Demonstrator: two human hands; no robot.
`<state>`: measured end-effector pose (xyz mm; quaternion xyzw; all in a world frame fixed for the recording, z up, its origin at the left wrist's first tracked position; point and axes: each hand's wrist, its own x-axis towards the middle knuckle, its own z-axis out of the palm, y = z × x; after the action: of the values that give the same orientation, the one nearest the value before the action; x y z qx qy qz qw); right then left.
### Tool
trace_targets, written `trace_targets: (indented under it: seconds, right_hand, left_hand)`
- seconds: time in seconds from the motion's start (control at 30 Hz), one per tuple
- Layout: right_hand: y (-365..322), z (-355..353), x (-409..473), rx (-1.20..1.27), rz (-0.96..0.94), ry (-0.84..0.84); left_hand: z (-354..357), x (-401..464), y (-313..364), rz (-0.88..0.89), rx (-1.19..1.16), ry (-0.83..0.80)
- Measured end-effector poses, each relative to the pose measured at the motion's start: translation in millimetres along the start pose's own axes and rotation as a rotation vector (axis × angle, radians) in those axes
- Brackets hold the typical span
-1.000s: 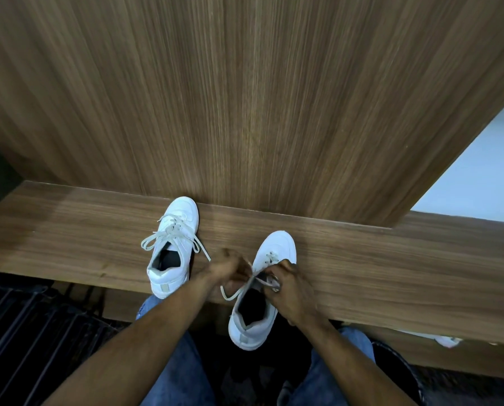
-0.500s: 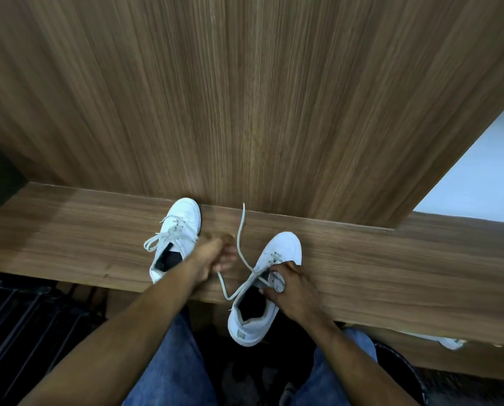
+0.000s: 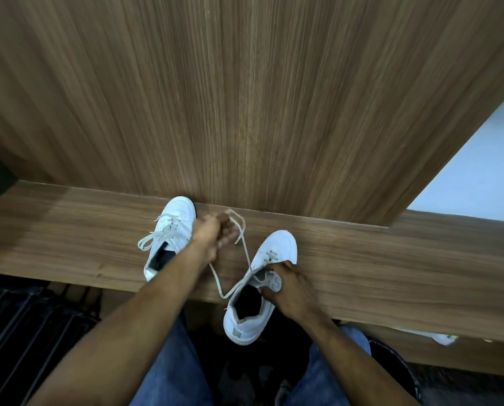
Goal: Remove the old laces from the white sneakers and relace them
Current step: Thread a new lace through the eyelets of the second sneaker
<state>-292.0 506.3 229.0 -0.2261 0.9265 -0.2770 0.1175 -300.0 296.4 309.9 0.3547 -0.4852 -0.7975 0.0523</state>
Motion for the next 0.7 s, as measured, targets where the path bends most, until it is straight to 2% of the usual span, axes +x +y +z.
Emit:
trace_targets:
  seconds: [0.1,0.17,0.3,0.37,0.47,0.53,0.6,0.63,0.7]
  right_hand:
    - [1,1,0,0.026,0.007,-0.016]
    - [1,2,0,0.064,0.011,-0.017]
    - [-2,2,-1,0.058,0.037,-0.024]
    - [-2,2,-2,0.060,0.046,-0.018]
    - [-2,1,-2,0.071,0.057,-0.034]
    - [-2,2,-2,0.066,0.057,-0.027]
    - [-2,2,-2,0.066,0.055,-0.009]
    - [-2,3,-3,0.071,0.054,-0.007]
    - [-3,3,-3,0.079,0.056,-0.015]
  left_hand:
    - [-11,20,43,0.095,-0.166,0.075]
    - [-16,27,52,0.123,-0.144,0.087]
    - [-23,35,22,0.007,-0.005,0.105]
    - [-27,34,-3,0.014,0.182,0.163]
    - [-39,32,-45,0.224,0.840,0.217]
    - [-40,26,-65,0.370,1.140,0.049]
    - [-29,14,-77,0.383,1.250,-0.236]
    - [-25,11,-80,0.341,1.276,-0.320]
    - [-20,8,-80,0.281,1.300,-0.337]
